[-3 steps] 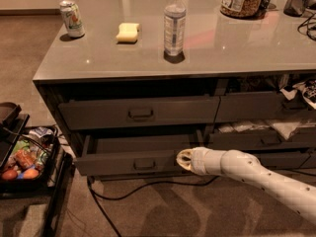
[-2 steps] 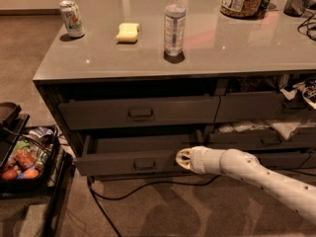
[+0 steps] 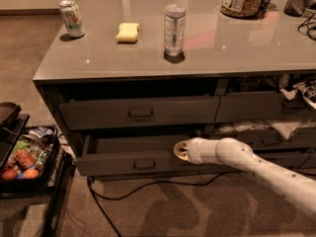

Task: Open middle drawer

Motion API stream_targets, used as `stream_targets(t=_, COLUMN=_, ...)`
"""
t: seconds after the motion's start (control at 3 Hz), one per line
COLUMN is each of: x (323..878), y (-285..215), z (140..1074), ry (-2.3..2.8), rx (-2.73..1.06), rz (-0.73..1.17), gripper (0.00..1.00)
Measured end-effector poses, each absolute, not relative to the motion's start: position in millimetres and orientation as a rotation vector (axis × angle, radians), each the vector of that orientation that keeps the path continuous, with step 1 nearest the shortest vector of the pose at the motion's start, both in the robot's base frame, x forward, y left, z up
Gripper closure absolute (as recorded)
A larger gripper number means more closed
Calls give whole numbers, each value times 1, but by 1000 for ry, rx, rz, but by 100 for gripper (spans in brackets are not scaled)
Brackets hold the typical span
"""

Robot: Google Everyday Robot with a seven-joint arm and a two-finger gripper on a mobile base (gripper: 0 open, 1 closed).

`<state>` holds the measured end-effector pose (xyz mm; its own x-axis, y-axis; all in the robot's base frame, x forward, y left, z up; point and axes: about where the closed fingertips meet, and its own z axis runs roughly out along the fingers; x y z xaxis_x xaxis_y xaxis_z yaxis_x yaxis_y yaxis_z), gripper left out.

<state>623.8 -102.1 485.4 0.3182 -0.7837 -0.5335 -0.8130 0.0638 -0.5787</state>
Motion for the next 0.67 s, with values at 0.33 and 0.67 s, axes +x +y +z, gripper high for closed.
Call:
stream_targets(t=0.33, x=648, y=-104, z=479, ry=1434, rx=-1715, rz=25, gripper=100)
stream_targets(t=0.67, x=668, y=-106, z=467, ry=1409, rx=-1710, rz=-14, gripper=100)
